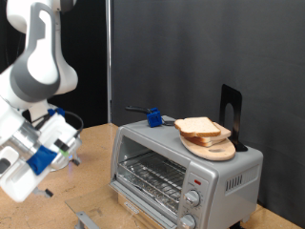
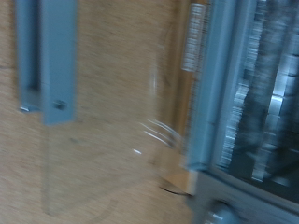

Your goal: Make a piece of toast with the oven

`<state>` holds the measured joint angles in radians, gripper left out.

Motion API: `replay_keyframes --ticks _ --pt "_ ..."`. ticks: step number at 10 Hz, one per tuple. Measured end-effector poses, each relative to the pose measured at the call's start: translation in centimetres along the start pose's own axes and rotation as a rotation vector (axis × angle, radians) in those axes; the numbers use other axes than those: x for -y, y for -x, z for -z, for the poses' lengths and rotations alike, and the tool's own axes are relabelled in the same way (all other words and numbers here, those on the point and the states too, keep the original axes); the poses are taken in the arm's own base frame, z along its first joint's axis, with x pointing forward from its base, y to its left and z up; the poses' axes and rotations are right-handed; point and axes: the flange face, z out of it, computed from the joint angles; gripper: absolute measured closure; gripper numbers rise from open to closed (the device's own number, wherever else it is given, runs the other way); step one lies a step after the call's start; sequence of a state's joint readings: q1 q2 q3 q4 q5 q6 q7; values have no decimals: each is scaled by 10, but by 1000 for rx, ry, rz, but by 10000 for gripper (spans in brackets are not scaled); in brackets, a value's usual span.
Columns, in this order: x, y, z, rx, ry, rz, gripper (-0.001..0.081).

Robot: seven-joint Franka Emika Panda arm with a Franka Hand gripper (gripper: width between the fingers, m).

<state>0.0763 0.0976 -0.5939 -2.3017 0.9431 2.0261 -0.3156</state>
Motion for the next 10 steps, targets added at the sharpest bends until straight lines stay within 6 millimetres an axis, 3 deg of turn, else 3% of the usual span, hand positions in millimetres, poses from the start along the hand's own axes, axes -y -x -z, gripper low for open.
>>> replay_keyframes --ticks 3,5,7,10 --pt "22 13 33 7 -92 -38 -2" --pt "26 16 28 28 -145 -53 -2" --pt "53 33 21 134 -300 -55 -2" --pt "90 64 21 217 -368 149 -2"
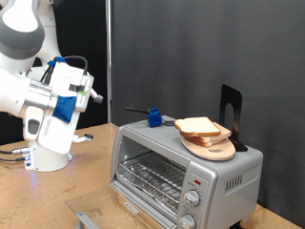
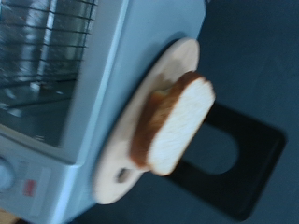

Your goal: Make a piece of toast with the oven

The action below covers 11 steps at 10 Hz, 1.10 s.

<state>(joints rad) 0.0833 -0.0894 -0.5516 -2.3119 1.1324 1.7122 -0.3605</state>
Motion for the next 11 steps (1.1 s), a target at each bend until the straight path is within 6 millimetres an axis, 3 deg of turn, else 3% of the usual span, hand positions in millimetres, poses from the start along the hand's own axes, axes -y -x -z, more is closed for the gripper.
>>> replay_keyframes --ticks 5,7,11 --pt "44 47 -40 122 289 451 -2" --pt "44 51 -43 153 257 410 -2" --pt "80 87 -79 292 372 545 -2"
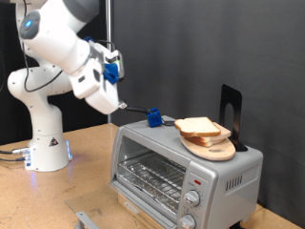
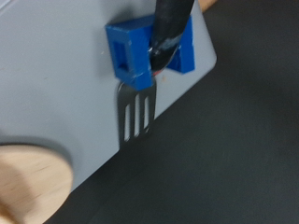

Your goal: Make a piece of toast with the oven

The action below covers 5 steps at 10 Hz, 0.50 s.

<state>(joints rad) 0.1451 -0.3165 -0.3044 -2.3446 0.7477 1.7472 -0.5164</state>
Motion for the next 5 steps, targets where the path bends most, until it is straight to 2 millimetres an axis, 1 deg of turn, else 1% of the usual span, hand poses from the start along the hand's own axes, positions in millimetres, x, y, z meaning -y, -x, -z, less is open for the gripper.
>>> replay_keyframes --ticks 3,5 --pt "51 1 -21 37 160 81 -2" --pt "84 4 -32 29 238 139 -2"
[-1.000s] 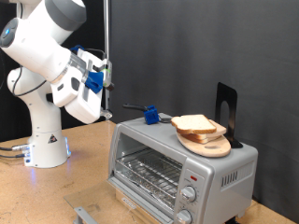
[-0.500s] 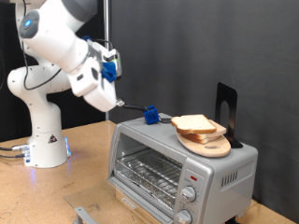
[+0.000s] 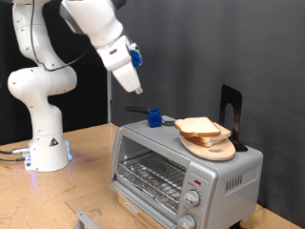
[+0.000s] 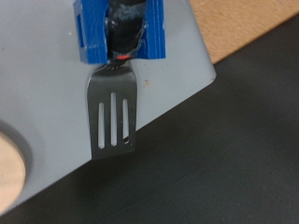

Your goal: Make a piece of toast with the oven

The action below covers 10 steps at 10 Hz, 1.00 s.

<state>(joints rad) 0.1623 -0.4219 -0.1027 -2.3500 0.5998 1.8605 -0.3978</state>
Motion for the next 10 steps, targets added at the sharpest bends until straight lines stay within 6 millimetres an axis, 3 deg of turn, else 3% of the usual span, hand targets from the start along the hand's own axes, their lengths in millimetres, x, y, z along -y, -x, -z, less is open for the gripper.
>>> replay_keyframes --ticks 4,7,10 --pt "57 9 -2 -8 117 86 -2" --pt "70 12 -3 -18 146 108 -2" --pt "68 13 -6 -28 179 131 -2"
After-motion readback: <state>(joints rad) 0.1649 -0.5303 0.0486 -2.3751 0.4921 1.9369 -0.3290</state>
